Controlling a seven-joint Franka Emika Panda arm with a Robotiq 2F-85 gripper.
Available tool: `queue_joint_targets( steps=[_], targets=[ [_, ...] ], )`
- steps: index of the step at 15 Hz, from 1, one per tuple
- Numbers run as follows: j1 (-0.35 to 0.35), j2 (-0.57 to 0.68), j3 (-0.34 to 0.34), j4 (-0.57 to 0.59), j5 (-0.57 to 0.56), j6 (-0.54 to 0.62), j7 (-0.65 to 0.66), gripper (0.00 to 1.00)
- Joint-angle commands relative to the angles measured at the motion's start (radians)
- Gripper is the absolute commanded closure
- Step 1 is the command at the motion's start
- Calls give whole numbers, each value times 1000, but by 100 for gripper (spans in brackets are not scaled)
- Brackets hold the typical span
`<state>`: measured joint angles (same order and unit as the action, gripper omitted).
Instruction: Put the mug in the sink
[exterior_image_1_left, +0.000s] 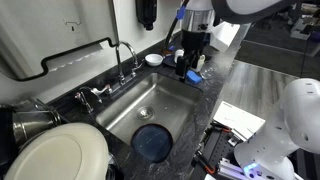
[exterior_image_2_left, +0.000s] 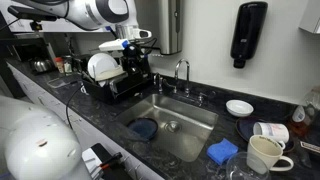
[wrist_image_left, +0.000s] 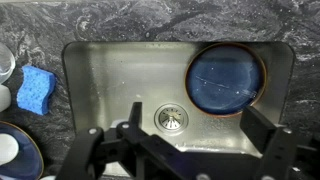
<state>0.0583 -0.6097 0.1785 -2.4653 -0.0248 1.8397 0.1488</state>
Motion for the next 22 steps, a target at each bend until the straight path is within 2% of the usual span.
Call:
queue_joint_targets(
  steps=[1,4,10,16,22],
  targets=[
    [12,2,-10,2,-6,-3,6,0],
    [12,2,-10,2,-6,-3,6,0],
    [-59,115,-59,78,-12,-1,106,0],
    [-150,243,-122,154,-51,77,247,0],
    [-209,370,-192,239,-49,145,367,0]
  ],
)
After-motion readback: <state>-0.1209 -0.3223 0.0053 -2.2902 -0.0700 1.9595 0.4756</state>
